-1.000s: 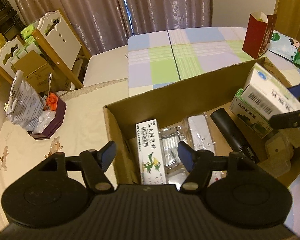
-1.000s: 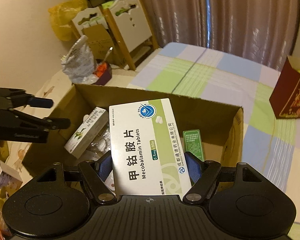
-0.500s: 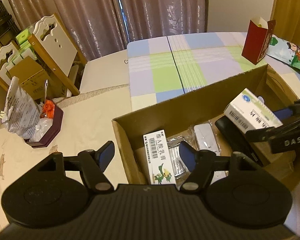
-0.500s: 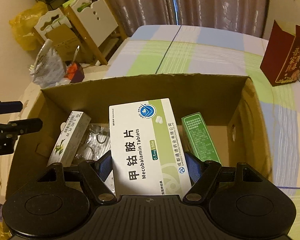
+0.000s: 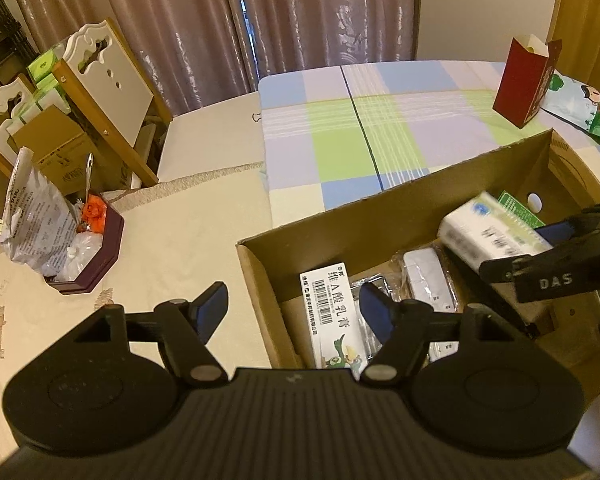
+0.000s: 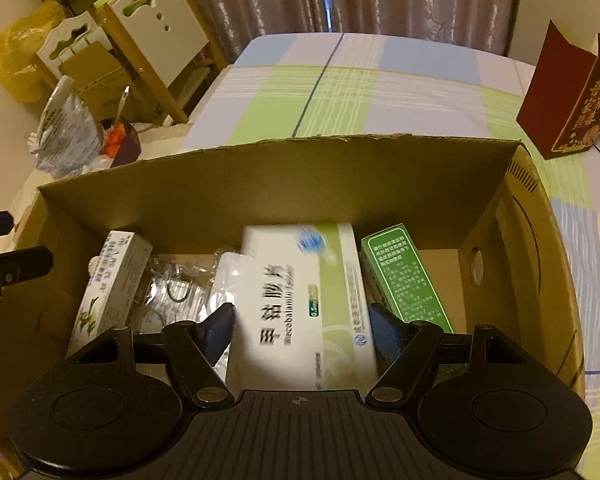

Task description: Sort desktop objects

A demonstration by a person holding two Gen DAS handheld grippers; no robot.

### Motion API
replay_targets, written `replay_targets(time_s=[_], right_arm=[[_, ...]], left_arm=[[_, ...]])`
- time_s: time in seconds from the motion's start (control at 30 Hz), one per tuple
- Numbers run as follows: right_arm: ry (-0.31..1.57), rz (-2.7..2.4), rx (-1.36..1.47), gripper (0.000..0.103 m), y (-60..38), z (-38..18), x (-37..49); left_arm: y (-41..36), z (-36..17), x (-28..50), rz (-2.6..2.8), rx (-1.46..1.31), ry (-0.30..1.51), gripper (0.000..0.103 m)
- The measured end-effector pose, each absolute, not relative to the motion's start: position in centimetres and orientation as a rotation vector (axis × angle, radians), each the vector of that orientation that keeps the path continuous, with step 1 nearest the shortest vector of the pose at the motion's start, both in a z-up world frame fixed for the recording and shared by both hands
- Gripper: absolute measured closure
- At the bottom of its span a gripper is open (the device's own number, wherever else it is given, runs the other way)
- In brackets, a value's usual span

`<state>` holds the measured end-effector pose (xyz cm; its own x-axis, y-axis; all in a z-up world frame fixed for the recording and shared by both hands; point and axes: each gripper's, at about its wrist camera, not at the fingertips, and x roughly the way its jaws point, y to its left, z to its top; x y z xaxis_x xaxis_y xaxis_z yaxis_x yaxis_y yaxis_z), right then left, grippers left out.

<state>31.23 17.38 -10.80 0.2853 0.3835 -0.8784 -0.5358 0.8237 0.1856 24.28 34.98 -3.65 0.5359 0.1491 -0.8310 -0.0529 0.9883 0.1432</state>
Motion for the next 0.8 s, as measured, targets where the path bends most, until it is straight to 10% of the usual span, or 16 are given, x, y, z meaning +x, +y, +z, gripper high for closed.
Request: replay_targets(time_s=[0.07,0.8], right_arm=[[1.095,0.622,-0.151,0.001,17.1,-10.6,31.1],[1.075,0.673,-0.239,0.001,13.6,-7.2,27.8]], left_arm=[[34.9,-3.7,24.3,0.121,0.103,0.999,0.032],[32.2,-3.7,22.8,0.149,0.076,1.003,0.021]])
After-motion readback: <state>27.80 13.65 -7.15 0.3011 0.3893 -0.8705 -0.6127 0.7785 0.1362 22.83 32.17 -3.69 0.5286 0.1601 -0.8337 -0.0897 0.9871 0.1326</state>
